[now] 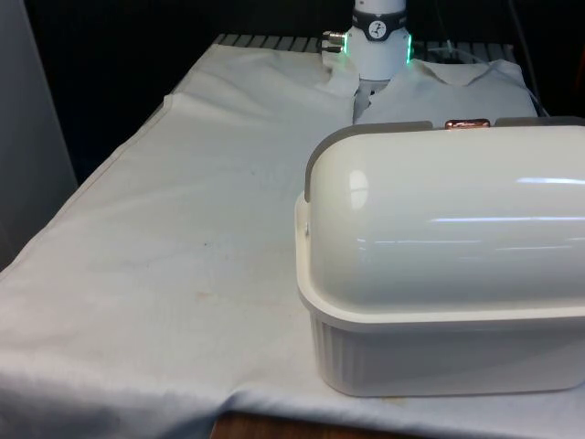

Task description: Open the lid, then close it.

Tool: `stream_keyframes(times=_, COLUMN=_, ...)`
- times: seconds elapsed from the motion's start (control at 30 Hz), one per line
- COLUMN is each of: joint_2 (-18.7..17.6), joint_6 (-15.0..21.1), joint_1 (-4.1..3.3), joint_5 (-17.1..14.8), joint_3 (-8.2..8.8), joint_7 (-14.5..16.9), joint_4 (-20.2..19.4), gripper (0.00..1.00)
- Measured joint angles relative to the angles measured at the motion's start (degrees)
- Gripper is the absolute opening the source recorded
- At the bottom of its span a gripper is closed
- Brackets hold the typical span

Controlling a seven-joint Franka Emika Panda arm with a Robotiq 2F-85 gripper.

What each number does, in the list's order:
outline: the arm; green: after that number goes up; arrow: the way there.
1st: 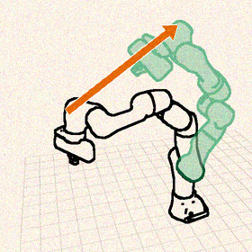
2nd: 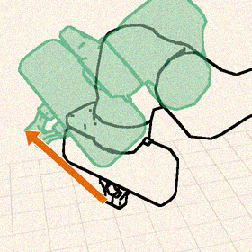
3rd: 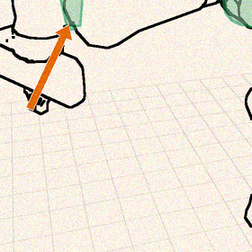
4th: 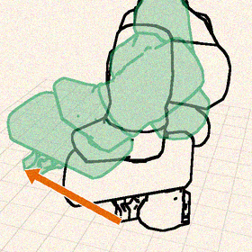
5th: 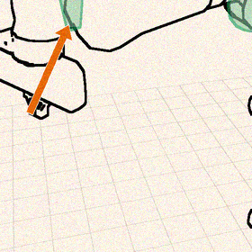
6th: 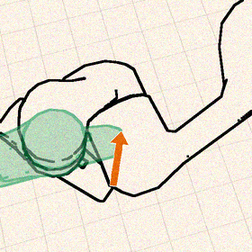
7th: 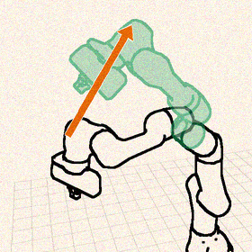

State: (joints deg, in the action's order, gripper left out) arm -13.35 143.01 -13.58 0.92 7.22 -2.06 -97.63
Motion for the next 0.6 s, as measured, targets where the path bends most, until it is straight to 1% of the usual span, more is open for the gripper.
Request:
stream_keyframes(times=0.13, joint_2=0.1, joint_6=0.0, joint_1=0.00, joint_5=0.0, joint_3=0.00, joint_7=0.0, joint_4=0.0, gripper=0.91)
stream_keyframes(times=0.17, joint_2=0.1, joint_6=0.0, joint_1=0.00, joint_5=0.0, joint_3=0.00, joint_7=0.0, joint_4=0.0, gripper=0.91)
stream_keyframes(times=0.2, joint_2=0.0, joint_6=0.0, joint_1=0.00, joint_5=0.0, joint_3=-0.06, joint_7=0.0, joint_4=0.1, gripper=0.99)
stream_keyframes(times=0.47, joint_2=-1.0, joint_6=0.6, joint_1=-0.17, joint_5=0.0, joint_3=-0.52, joint_7=-0.2, joint_4=1.3, gripper=1.00)
stream_keyframes(times=0.6, joint_2=-2.0, joint_6=1.6, joint_1=-0.29, joint_5=0.0, joint_3=-0.80, joint_7=-0.3, joint_4=2.2, gripper=1.00)
